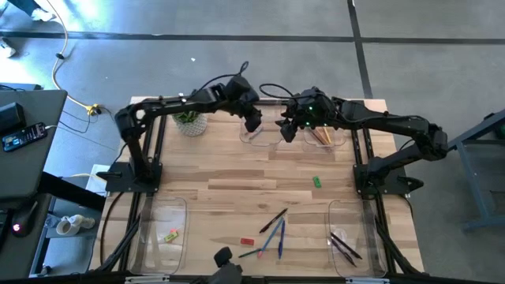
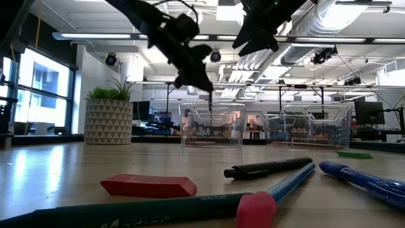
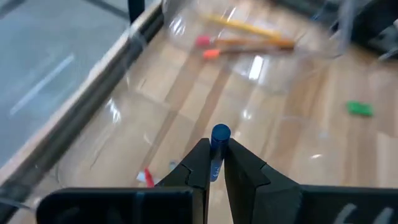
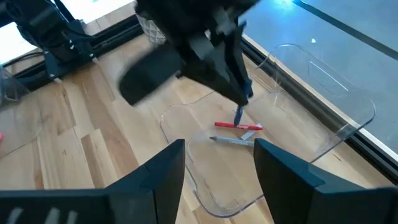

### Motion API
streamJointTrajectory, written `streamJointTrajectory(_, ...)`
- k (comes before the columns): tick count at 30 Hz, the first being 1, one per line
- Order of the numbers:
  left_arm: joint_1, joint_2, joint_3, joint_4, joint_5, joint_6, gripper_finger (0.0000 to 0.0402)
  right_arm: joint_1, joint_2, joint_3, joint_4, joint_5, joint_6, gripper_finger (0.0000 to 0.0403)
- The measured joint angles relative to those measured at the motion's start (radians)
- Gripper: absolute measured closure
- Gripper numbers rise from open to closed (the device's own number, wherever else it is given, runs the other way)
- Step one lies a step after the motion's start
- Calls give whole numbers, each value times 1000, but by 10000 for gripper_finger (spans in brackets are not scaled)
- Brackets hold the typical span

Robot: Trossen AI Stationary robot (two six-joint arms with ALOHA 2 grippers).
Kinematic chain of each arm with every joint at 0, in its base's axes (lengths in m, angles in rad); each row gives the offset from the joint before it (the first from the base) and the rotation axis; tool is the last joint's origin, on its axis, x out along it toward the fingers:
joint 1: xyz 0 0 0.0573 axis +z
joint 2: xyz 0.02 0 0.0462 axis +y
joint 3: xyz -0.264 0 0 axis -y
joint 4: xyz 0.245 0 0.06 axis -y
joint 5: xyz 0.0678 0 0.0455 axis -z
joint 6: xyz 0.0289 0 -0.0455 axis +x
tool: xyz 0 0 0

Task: Sort crayons/erasers/pens/pencils in bins
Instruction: Put the blue crayon into the top left transparent bin, then put the red eraser into the bottom left transparent bin

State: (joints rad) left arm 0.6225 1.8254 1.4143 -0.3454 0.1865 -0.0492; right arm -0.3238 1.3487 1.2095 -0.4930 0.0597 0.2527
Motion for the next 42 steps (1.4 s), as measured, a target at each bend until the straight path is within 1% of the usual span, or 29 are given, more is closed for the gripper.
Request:
streamJointTrajectory(5,-2,67,0,-30,-41,0,382,-3,0,0,-14,0,0,219)
streamJointTrajectory(10,-3,110,0,-55,-49,-2,382,-3,0,0,-30,0,0,219)
streamJointTrajectory(18,-7,144,0,-74,-52,-19,382,-3,0,0,-43,0,0,219)
streamJointTrajectory(22,-5,169,0,-115,-52,-26,382,-3,0,0,-45,0,0,219)
streamJointTrajectory(27,-7,174,1,-123,-49,-26,381,-3,0,0,-46,0,0,219)
streamJointTrajectory(42,-9,174,1,-122,-52,-52,318,-3,0,0,-75,0,0,219)
